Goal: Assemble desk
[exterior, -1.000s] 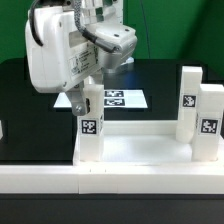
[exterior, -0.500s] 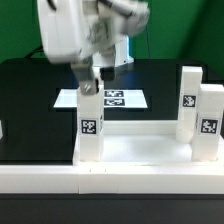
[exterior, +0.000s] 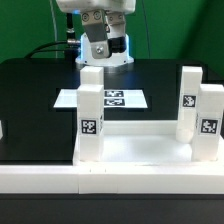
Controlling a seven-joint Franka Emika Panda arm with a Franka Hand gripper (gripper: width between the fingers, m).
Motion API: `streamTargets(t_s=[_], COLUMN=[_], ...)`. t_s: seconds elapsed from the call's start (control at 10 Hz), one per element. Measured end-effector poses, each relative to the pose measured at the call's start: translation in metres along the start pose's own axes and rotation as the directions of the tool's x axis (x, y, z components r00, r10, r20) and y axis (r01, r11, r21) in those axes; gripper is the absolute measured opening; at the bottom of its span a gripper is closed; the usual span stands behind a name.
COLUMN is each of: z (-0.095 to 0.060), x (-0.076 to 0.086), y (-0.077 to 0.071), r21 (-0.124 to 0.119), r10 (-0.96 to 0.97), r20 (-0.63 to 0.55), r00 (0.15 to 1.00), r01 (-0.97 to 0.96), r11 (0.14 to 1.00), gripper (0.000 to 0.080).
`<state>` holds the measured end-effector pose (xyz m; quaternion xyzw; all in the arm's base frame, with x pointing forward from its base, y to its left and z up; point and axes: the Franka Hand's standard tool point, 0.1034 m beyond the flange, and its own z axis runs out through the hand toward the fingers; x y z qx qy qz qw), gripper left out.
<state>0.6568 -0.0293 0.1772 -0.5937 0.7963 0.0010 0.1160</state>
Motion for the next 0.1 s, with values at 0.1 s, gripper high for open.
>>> streamTargets(t_s=[0.1], z=[0.0007], x=[0.0001], y=[0.0003], r21=[-0.001], r10=[0.0], r20=[-0.001], r00=[1.0], r01=[0.0], r11=[1.0], gripper=[0.0649])
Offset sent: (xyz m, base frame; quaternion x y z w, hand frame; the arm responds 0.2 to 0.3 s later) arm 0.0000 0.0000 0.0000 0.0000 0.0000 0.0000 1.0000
